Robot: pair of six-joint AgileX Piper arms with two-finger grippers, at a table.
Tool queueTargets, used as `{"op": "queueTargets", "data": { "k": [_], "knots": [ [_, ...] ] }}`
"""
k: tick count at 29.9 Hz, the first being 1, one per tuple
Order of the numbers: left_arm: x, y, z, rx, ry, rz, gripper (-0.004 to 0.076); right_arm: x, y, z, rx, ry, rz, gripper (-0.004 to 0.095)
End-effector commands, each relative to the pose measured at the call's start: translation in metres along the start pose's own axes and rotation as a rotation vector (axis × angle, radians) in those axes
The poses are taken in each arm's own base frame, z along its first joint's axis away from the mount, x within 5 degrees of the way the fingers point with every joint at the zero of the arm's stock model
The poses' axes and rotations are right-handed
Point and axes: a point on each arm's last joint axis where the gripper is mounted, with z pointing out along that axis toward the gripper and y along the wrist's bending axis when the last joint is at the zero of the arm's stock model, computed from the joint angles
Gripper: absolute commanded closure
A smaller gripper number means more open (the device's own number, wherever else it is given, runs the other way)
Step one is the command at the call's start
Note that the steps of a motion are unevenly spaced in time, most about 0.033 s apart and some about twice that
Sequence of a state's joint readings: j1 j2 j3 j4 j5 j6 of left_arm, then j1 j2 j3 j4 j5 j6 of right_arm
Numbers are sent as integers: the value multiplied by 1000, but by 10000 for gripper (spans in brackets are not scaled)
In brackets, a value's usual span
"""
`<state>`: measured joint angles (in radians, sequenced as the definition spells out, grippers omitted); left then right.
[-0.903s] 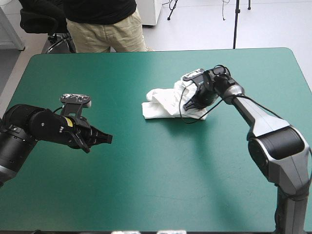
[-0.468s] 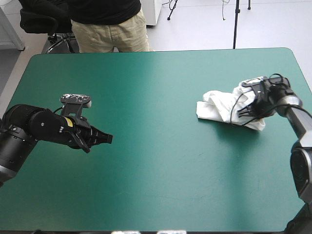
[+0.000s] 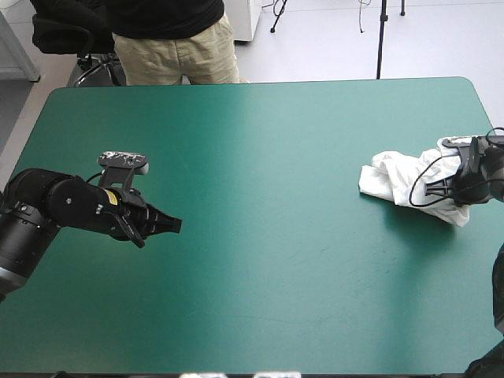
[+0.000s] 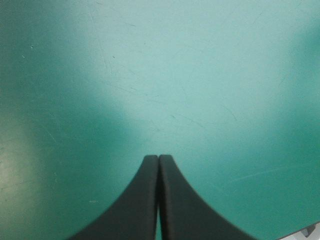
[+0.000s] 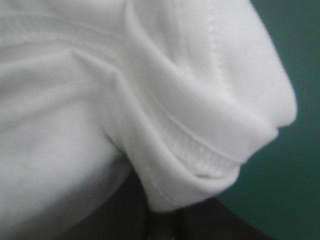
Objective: Fold the cloth
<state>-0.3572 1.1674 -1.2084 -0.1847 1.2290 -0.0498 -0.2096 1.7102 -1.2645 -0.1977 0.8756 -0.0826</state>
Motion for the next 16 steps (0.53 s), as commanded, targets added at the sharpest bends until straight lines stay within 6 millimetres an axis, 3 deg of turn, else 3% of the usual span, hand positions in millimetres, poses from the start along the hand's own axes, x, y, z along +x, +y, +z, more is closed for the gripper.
{"op": "queueTargets", "data": {
  "k": [1, 5, 7, 11, 16],
  "knots": [
    [-2, -5, -14, 25, -76, 6, 741, -4, -7, -19, 22, -63, 14, 686],
    [-2, -5, -14, 25, -76, 6, 741, -4, -7, -19, 21, -63, 20, 367],
    [-2, -4, -14, 23, -76, 6, 741, -3, -7, -20, 20, -57, 54, 277],
    [-3, -4, -14, 24, -78, 6, 741, -1, -9, -34, 25, -78, 94, 345],
    [-3, -4, -14, 15, -88, 33, 741, 11, -10, -79, 2, -150, 141, 507]
  ]
}}
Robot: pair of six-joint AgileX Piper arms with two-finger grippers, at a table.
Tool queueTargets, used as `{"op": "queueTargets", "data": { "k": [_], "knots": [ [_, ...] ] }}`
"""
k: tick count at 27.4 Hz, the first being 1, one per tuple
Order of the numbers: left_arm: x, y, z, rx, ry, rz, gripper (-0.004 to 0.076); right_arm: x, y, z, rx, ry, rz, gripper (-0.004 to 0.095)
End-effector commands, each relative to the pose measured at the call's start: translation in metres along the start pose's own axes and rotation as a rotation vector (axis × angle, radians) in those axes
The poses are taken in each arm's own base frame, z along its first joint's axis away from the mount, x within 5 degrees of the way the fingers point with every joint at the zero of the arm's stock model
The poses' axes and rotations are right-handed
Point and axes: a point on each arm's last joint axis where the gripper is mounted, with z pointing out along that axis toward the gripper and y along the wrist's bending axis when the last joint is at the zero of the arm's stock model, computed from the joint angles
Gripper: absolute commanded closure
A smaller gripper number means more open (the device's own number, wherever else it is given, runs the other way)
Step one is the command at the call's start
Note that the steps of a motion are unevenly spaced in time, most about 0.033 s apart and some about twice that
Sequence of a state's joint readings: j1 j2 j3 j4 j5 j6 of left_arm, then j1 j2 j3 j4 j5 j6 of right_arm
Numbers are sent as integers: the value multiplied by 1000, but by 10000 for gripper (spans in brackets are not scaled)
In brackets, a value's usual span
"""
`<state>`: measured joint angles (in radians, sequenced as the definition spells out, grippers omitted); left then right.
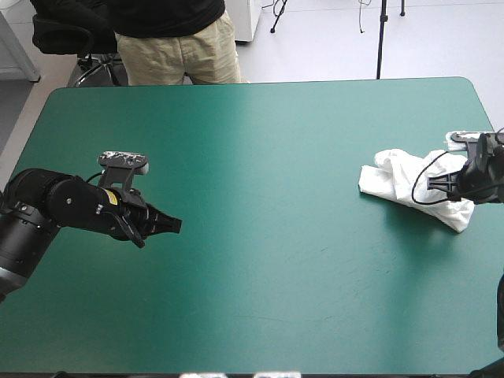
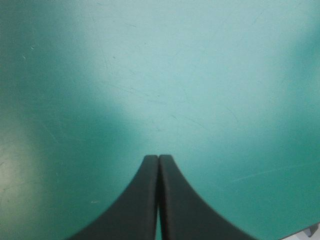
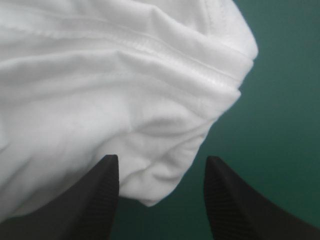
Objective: Fold the cloth
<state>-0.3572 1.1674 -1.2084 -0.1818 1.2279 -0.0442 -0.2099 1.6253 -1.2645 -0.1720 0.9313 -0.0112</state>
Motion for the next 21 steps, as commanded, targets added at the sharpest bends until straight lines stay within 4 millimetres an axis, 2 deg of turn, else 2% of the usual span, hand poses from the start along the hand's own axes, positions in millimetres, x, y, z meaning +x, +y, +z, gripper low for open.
{"op": "queueTargets", "data": {
  "k": [1, 6, 9, 11, 12, 13, 17, 18, 21],
  "knots": [
    [-3, -4, -14, 17, -87, 33, 741, 7, -8, -60, -6, -139, 59, 533],
    [-1, -4, -18, 16, -102, 77, 741, 32, -5, -127, -87, -303, 69, 633],
    [3, -5, -28, 14, -135, 91, 741, 52, -1, -169, -154, -431, 84, 687],
    [7, -6, -37, 9, -178, 98, 741, 72, 1, -198, -188, -522, 77, 736],
    [10, -6, -44, 4, -206, 104, 741, 77, 3, -205, -210, -544, 68, 749],
    [18, -5, -58, -18, -266, 126, 741, 96, 10, -228, -264, -623, 17, 779],
    [37, -8, -85, -18, -379, 164, 741, 129, 24, -261, -348, -744, -94, 787],
    [50, -8, -100, -20, -436, 173, 741, 145, 30, -270, -389, -747, -154, 787],
    [72, -7, -122, -43, -523, 189, 741, 166, 30, -272, -381, -688, -222, 789]
  ]
}}
